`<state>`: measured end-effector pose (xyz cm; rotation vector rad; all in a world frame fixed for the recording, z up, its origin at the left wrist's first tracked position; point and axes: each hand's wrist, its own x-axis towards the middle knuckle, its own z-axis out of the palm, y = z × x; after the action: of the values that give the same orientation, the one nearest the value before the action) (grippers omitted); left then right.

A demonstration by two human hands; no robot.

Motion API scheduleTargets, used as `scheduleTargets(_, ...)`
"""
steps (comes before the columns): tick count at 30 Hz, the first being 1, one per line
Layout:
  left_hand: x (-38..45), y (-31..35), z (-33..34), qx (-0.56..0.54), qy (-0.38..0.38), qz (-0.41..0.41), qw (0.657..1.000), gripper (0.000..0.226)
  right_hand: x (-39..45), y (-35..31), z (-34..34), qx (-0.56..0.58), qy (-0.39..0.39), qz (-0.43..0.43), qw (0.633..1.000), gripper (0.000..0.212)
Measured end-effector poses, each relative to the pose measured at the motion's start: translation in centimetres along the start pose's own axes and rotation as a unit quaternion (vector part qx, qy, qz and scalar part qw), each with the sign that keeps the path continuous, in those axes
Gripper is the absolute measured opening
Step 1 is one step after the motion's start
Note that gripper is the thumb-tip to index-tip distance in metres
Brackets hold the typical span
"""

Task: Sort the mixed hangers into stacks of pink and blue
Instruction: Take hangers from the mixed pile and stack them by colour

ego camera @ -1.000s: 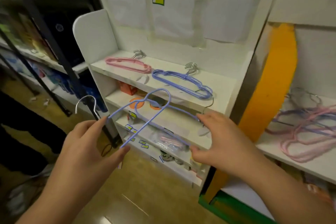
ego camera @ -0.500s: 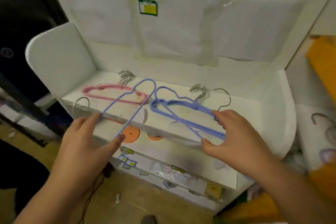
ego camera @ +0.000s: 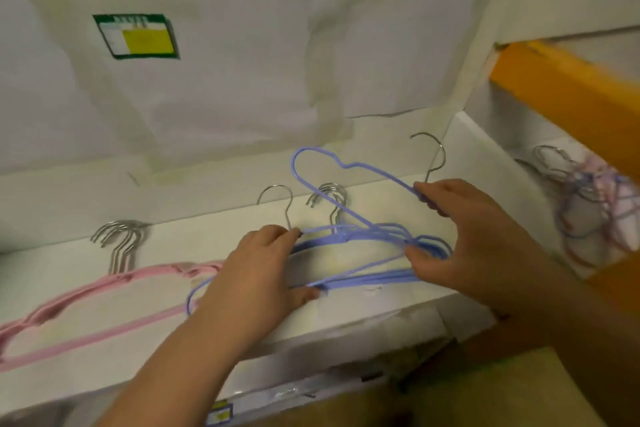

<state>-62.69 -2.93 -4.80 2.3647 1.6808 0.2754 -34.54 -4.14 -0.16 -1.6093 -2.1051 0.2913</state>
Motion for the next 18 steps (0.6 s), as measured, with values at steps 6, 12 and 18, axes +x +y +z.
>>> scheduleTargets(6,4.2,2.1,2.3,0.027,-0.022,0.109,0.993,0.083,-0.9,0.5,-0.4,-0.007,-0.001,0.025,1.0,0.081)
scheduleTargets(12,5.0,3.1,4.0,0.021,-0.012,0.117,0.993,0.085,-1.1,1.3,-0.5,-0.003,-0.019,0.024,1.0,0.08)
scheduleTargets(18,3.6,2.4,3.2,-0.021,-0.003,0.085,0.996,0.09,-0.2,1.6,0.1,-0.017,-0.045,-0.014,0.999,0.083)
